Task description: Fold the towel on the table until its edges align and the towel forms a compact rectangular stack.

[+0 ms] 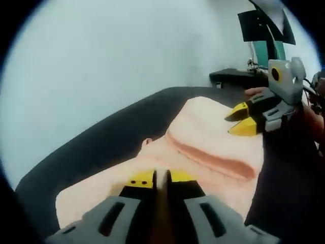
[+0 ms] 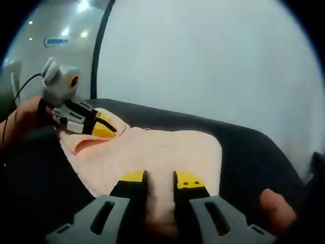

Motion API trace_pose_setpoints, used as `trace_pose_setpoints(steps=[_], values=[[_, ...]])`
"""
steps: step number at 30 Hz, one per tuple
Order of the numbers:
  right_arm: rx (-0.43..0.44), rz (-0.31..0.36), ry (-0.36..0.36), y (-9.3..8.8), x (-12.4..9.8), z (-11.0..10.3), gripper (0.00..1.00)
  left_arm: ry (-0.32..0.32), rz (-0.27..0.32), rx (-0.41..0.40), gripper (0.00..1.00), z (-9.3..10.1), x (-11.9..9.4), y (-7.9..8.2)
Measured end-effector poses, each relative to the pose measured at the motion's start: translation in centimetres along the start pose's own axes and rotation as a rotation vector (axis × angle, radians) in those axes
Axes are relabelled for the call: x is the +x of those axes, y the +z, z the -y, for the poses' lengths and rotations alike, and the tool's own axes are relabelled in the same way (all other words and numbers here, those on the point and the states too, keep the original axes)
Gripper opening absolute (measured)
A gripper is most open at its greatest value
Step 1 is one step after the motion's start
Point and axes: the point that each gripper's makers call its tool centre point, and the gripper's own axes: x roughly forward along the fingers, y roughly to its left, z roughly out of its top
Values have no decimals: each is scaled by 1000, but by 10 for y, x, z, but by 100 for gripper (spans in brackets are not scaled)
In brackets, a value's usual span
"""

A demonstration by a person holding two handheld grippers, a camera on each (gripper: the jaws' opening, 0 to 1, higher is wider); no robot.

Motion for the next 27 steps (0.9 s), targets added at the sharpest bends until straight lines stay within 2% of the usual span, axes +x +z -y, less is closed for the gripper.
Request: trace_pose_setpoints(steps=[2, 5, 6, 7, 8, 9, 10, 11, 12, 14, 15, 17, 19, 21, 22, 23, 24, 25, 27], values=[[19, 1, 8, 0, 1, 1, 18, -17, 6, -14, 12, 4, 1, -1], [54, 8, 17, 3, -6, 5, 18, -25, 1, 17, 12, 9, -1, 0], [163, 43, -13, 12, -14, 17, 18, -35, -5, 33, 12, 9, -5, 4], [187, 55, -20, 14, -16, 20, 18, -37, 24, 60, 14, 7, -12, 15], [305, 131, -48, 26, -26, 41, 18, -22, 94, 64, 16, 1, -22, 33], [337, 145, -57, 28, -29, 46, 18, -4, 156, 46, 17, -7, -34, 49], [438, 161, -104, 27, -34, 64, 18, 19, 204, 26, 17, -19, -48, 62], [516, 133, -163, 17, -39, 84, 18, 65, 255, 22, 17, -39, -65, 72], [555, 105, -191, 8, -40, 93, 18, 102, 283, 32, 19, -57, -77, 76], [608, 49, -207, -7, -38, 98, 17, 181, 295, 19, 22, -93, -93, 66], [628, 34, -187, -10, -35, 93, 17, 195, 314, 24, 21, -104, -100, 62], [615, 21, -170, -9, -29, 83, 18, 219, 353, -25, 21, -121, -108, 49], [565, -14, -184, -15, -24, 78, 21, 216, 373, -72, 21, -125, -113, 35], [579, -28, -184, -19, -19, 77, 22, 235, 385, -62, 21, -126, -117, 25], [622, -31, -171, -20, -17, 76, 22, 267, 400, -84, 21, -132, -117, 21], [623, -33, -173, -20, -16, 79, 23, 266, 402, -98, 21, -132, -116, 18], [616, -34, -177, -19, -15, 81, 26, 263, 385, -115, 21, -133, -113, 16], [571, 8, -215, -5, -16, 93, 27, 275, 376, -119, 21, -134, -113, 15], [480, 111, -234, 28, -15, 98, 21, 281, 408, -114, 20, -133, -115, 19]])
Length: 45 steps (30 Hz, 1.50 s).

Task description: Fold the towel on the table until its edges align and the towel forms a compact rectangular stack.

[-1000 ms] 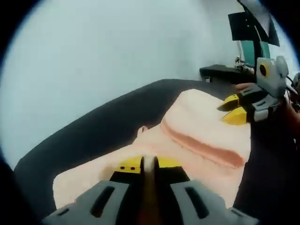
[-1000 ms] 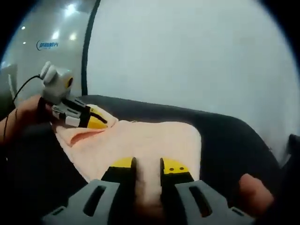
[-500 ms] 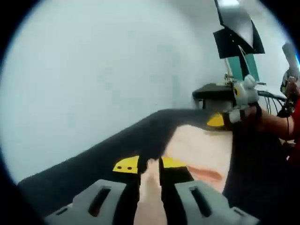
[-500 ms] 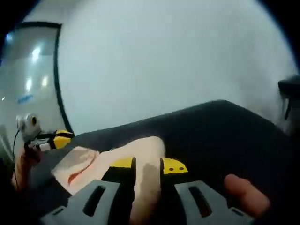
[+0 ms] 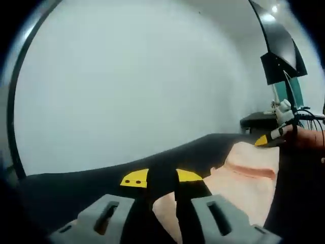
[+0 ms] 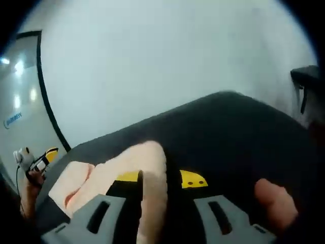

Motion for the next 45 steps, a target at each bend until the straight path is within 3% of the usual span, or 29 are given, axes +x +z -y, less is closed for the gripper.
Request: trace_pose_setpoints(steps=[2, 4, 6, 8, 9, 10, 12, 14, 16, 17, 19, 23, 27, 29, 31, 33, 35, 37, 40, 45], values=[[-78, 42, 4, 11, 9, -8, 20, 8, -32, -3, 20, 0, 1, -7], [-91, -73, -33, -10, 23, -2, 20, 19, -52, 10, 21, -2, 0, -12], [-66, -126, -31, -24, 36, 1, 20, 16, -48, 8, 21, -3, 1, -11], [-146, -191, -82, -42, 44, 14, 20, 9, -45, -10, 21, -1, 2, -12], [-205, -216, -75, -52, 48, 14, 21, 6, -46, -13, 21, -1, 2, -12], [-200, -153, -33, -44, 51, 5, 19, 6, -51, -12, 21, 0, 4, -14], [-174, -185, -39, -45, 45, 7, 16, 3, -64, 5, 21, 2, 5, -17], [-169, -147, -37, -31, 38, 10, 19, 0, -72, 12, 21, 3, 6, -17], [-46, -82, -42, -10, 24, 14, 18, 3, -81, 7, 21, 0, 8, -20], [-15, -85, -50, -7, 16, 17, 18, 5, -81, 6, 21, 0, 6, -20], [16, -143, -78, -14, 0, 25, 18, 17, -80, 5, 21, -3, 6, -19], [49, -201, -54, -37, -17, 20, 26, 23, -76, 1, 20, -4, 6, -16], [40, -237, -43, -53, -16, 12, 30, 17, -69, 2, 20, -3, 6, -13], [35, -262, -41, -60, -13, 10, 26, 17, -72, 2, 20, -3, 6, -14], [3, -284, -30, -63, -13, 7, 11, 19, -75, 1, 20, -4, 6, -15], [21, -258, -20, -54, -16, 1, 4, 23, -78, 1, 20, -5, 5, -16], [21, -200, -23, -38, -16, -3, 3, 26, -74, -1, 20, -6, 5, -15], [13, -183, -33, -31, -20, -11, 3, 26, -69, -5, 20, -7, 4, -12], [-92, -147, -77, -15, -23, -23, 3, 33, -62, -9, 20, -9, 1, -11], [-236, -71, -110, 14, -31, -67, 3, 50, -65, -39, 20, -17, -3, -11]])
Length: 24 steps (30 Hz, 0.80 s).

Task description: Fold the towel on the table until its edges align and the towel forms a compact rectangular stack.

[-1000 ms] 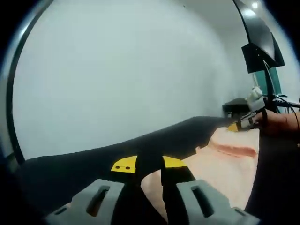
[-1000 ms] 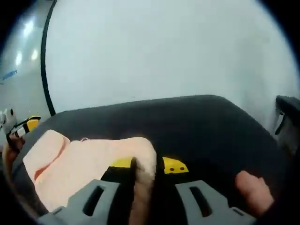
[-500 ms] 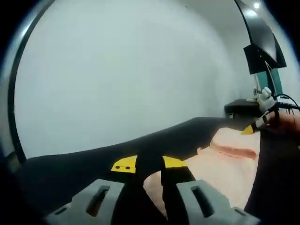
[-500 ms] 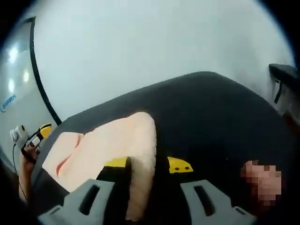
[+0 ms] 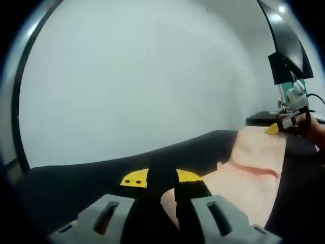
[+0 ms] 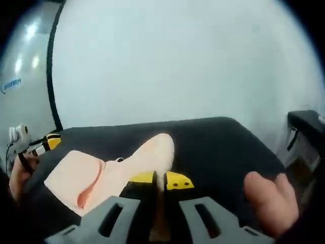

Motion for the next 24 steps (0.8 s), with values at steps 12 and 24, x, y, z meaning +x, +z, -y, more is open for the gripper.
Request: trace_pose_setpoints(steps=[12, 24], values=[[-349, 56, 11, 48, -8, -124, 3, 111, -20, -155, 20, -31, -10, -12], [-667, 54, 193, -3, 15, -285, 3, 168, -42, -199, 19, -45, -16, -21]])
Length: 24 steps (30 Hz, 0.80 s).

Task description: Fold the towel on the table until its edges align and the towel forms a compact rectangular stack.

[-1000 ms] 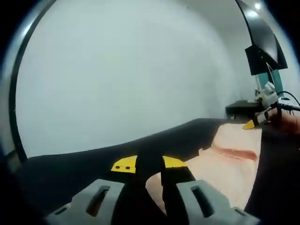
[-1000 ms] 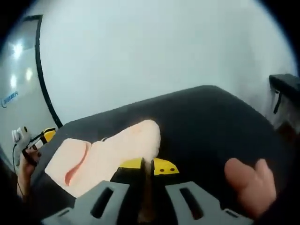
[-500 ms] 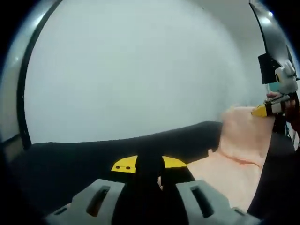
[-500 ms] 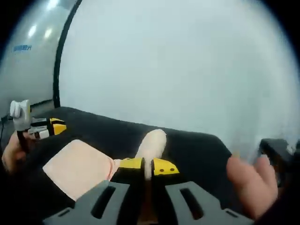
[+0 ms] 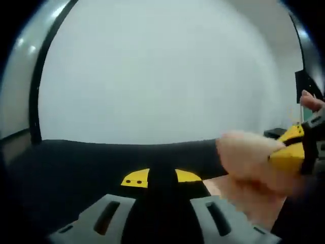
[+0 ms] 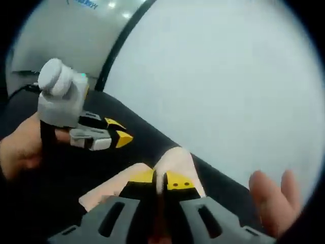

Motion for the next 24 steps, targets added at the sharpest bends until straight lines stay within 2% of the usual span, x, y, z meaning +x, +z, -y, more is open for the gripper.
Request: trace_pose_setpoints(steps=[1, 5, 7, 8, 9, 10, 11, 12, 13, 14, 15, 16, 17, 18, 20, 21, 22, 23, 24], values=[[-39, -24, 21, -7, 6, -13, 4, -2, -5, -3, 19, -1, 0, -1], [-69, -23, 67, -21, 20, -41, 5, -6, 19, -15, 19, 1, -1, 5], [-133, 37, 141, -17, 23, -60, 8, -6, 18, -17, 19, 1, -1, 5], [-164, 81, 182, -13, 22, -69, 11, -7, 18, -20, 19, 1, -1, 4], [-149, 106, 215, -10, 20, -75, 16, -13, 19, -29, 19, 3, -1, 3], [-129, 132, 271, -6, 16, -83, 25, -24, 16, -44, 19, 3, 0, 3], [-67, 147, 333, -2, 10, -87, 31, -38, 23, -64, 19, 5, 0, 4], [-5, 157, 376, 2, 1, -85, 36, -54, 49, -94, 19, 8, 0, 9], [38, 194, 399, 12, -10, -73, 36, -67, 73, -114, 19, 9, -1, 14], [116, 257, 412, 26, -23, -54, 35, -72, 84, -122, 19, 8, -1, 17], [218, 322, 414, 39, -37, -30, 34, -67, 83, -118, 19, 7, -2, 17], [284, 390, 408, 49, -47, -4, 29, -65, 84, -118, 19, 7, -2, 17], [304, 444, 378, 52, -52, 25, 25, -57, 82, -112, 19, 5, -2, 17], [308, 459, 325, 46, -50, 51, 21, -51, 77, -108, 19, 3, -2, 16], [295, 426, 308, 20, -38, 74, 18, -56, 69, -111, 19, 4, -2, 15], [314, 378, 309, 5, -31, 74, 19, -61, 71, -115, 19, 5, -2, 15], [370, 290, 357, -20, -24, 64, 20, -64, 72, -116, 19, 6, -2, 15], [391, 251, 402, -33, -20, 51, 20, -66, 70, -112, 19, 7, -1, 15], [401, 234, 418, -40, -17, 43, 20, -67, 66, -105, 19, 7, -1, 15]])
